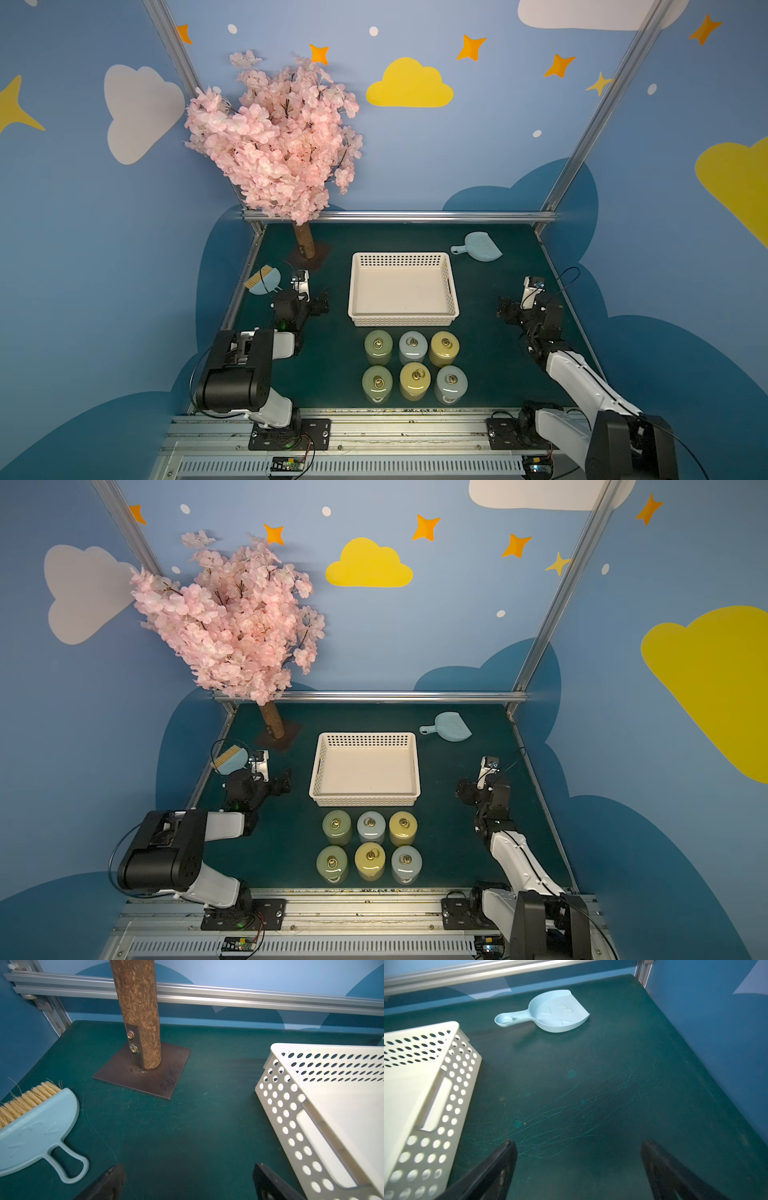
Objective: Take the tea canister out of the basket
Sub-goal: Reset both arms
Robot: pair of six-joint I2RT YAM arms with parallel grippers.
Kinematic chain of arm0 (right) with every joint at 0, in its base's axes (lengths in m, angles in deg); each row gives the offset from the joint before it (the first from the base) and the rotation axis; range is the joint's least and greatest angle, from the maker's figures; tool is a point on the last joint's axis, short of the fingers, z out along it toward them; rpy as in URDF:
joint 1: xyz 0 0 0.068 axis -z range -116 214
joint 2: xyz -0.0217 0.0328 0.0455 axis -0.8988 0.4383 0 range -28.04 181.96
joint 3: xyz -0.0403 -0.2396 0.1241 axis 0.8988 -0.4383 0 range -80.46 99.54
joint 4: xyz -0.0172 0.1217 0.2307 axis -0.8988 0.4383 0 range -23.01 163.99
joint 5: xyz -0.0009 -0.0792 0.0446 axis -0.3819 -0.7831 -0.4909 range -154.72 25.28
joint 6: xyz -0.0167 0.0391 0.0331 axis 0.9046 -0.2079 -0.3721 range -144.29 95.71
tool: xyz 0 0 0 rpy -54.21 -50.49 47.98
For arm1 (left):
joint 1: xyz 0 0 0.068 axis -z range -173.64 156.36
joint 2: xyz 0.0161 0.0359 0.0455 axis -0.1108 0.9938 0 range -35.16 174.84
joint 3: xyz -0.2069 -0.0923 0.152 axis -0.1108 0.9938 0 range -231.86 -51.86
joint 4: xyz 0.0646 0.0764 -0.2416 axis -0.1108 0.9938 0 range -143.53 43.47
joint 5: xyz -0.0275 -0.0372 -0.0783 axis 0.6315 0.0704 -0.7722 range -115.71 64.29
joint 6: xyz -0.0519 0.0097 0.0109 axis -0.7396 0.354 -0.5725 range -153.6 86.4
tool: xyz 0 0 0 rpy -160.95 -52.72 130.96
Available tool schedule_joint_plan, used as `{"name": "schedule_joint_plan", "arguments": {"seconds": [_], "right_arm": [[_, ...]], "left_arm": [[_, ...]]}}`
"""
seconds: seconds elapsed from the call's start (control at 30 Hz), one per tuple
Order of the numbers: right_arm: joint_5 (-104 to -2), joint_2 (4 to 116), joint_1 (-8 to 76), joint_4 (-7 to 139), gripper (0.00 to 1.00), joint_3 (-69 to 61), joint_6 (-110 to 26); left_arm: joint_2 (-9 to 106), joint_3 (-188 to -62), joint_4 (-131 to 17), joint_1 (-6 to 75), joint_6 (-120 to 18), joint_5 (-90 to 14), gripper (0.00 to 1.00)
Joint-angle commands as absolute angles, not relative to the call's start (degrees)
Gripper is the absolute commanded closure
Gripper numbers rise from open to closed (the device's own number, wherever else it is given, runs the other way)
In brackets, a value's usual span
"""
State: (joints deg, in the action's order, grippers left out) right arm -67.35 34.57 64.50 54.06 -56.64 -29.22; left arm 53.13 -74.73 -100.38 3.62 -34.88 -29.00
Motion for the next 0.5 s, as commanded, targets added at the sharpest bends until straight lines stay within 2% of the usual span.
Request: {"name": "schedule_joint_plan", "arguments": {"seconds": [0.0, 0.47], "right_arm": [[-64.04, 38.47, 64.74, 48.96, 0.01, -53.78, -27.24], [-65.33, 53.65, 64.0, 28.09, 0.01, -58.21, -24.98]], "left_arm": [[52.91, -75.07, -99.49, 3.46, -34.05, -30.06, 0.0], [52.9, -75.06, -99.47, 3.67, -33.9, -29.71, 0.0]]}}
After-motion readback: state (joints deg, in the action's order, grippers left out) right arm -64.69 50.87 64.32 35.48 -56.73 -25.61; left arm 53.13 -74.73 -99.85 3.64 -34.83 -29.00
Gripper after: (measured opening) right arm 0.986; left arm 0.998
